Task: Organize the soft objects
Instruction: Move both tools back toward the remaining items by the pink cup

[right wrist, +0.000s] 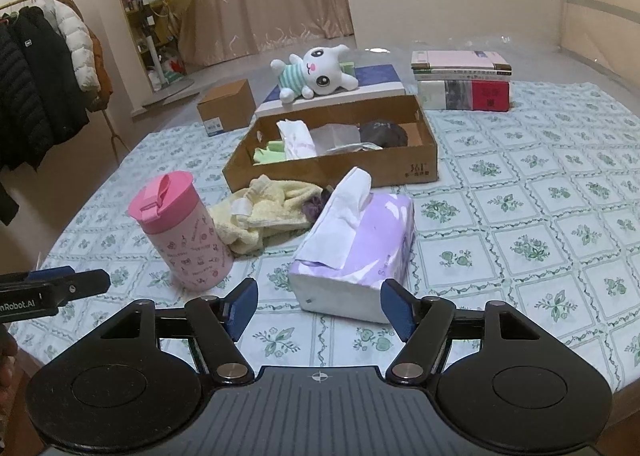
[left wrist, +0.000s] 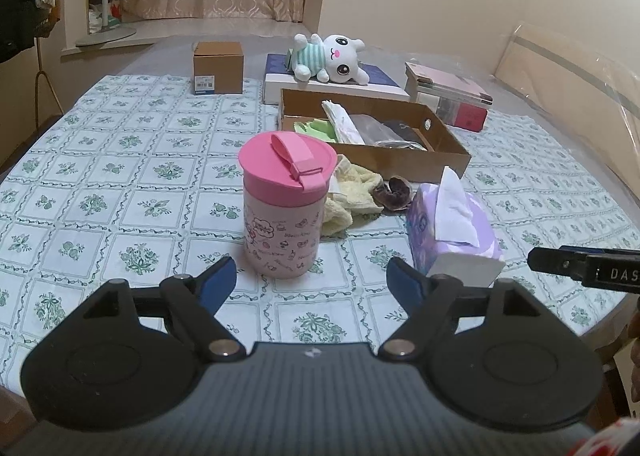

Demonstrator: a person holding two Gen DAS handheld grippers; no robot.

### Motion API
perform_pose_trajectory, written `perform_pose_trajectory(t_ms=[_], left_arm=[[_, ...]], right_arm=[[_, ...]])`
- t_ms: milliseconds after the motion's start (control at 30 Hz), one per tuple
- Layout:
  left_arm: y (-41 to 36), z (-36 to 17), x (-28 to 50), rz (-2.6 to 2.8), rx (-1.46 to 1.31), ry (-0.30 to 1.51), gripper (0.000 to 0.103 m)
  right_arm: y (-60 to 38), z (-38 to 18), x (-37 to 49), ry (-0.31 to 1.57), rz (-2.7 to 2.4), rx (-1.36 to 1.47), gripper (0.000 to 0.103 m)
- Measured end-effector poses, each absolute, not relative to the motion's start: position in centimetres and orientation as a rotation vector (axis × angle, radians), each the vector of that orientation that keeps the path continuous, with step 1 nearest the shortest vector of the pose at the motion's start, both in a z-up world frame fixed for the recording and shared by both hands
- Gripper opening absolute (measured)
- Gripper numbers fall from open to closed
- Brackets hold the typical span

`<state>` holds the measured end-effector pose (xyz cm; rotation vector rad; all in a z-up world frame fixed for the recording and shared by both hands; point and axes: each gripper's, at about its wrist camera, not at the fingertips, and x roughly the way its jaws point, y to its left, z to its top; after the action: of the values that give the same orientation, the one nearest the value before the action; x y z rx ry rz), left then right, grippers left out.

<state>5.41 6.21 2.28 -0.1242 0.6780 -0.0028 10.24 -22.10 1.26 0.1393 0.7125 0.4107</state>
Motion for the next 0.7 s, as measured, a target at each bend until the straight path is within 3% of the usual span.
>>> perform_pose_trajectory(t_ms=[433,700], left_arm=[[7.9,4.0,7.1,-0.075,-0.077,0.640,0.080],[7.5,6.4,11.8,-0.262,0.208,0.653,0.080]], right_arm=[[-22.9,0.8,12.6,0.716,0.432,0.125,0.068],[-21.9,1.5,16.9,0.701,0.601,-0.020,0.068]])
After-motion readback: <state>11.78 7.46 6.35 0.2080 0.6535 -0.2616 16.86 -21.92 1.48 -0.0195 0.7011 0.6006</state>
